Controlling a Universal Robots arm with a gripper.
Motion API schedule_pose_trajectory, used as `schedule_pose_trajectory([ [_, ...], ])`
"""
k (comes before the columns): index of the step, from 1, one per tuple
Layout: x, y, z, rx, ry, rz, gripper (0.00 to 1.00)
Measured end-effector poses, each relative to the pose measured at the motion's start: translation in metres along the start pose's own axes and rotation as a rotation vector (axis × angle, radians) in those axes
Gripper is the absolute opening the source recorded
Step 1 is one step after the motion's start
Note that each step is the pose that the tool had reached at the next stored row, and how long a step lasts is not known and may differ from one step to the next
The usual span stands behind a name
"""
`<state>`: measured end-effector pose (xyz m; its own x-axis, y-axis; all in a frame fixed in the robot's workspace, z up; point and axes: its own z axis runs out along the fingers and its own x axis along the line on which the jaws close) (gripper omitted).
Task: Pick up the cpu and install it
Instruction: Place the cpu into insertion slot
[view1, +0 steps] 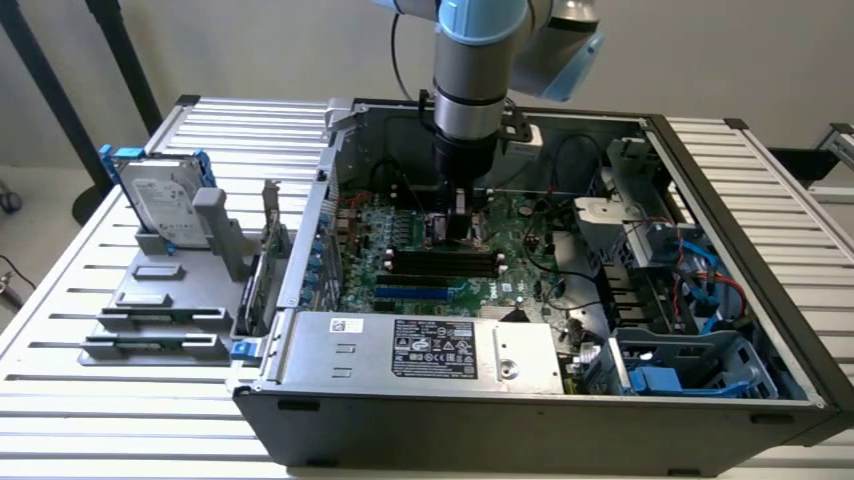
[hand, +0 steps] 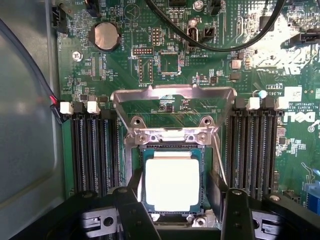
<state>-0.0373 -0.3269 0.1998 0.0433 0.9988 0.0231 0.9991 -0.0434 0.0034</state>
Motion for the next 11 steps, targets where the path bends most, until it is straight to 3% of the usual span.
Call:
schedule_pose_trajectory([
  [11,0.000,-0.0025,-0.0156,0.0001,0.0033,0.000,0.60],
])
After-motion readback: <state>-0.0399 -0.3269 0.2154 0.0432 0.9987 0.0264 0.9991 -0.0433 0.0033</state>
